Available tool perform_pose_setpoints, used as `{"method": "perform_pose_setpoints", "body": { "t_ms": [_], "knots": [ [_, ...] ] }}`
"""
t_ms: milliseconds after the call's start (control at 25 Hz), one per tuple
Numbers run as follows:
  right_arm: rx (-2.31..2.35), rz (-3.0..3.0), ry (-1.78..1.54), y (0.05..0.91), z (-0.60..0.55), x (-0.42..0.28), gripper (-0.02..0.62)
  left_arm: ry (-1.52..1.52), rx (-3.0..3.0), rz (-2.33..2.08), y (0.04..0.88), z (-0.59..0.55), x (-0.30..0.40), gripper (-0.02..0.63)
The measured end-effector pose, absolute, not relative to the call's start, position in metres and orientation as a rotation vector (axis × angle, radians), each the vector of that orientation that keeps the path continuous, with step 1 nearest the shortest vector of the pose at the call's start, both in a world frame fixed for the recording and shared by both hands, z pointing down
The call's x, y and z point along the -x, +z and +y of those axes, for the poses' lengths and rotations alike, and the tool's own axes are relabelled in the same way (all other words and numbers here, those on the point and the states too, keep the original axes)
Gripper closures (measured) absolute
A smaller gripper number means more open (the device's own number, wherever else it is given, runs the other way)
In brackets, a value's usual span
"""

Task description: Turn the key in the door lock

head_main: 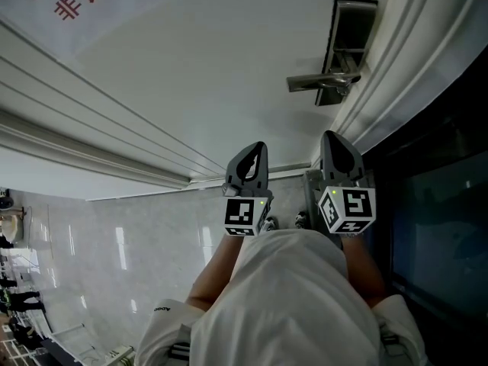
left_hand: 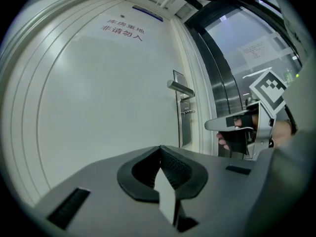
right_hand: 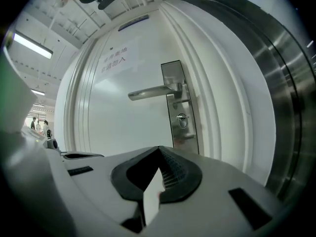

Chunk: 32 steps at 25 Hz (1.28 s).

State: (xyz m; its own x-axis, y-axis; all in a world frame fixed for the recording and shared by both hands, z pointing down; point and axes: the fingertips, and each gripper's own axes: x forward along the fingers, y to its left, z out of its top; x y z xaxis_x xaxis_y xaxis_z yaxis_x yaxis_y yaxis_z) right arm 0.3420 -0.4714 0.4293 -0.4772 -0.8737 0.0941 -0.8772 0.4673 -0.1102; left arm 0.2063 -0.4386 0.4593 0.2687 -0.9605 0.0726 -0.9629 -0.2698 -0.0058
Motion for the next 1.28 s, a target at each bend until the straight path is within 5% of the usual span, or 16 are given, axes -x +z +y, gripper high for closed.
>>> {"method": "perform_pose_setpoints", "body": {
  "t_ms": [1280],
  "knots": [
    [-1.602,-2.596,0.256,0.453,-0.436,-0.337,0.594,0.084,-2.440,-1.817,0.480,-0.417,-0.190,0.598]
  ]
}}
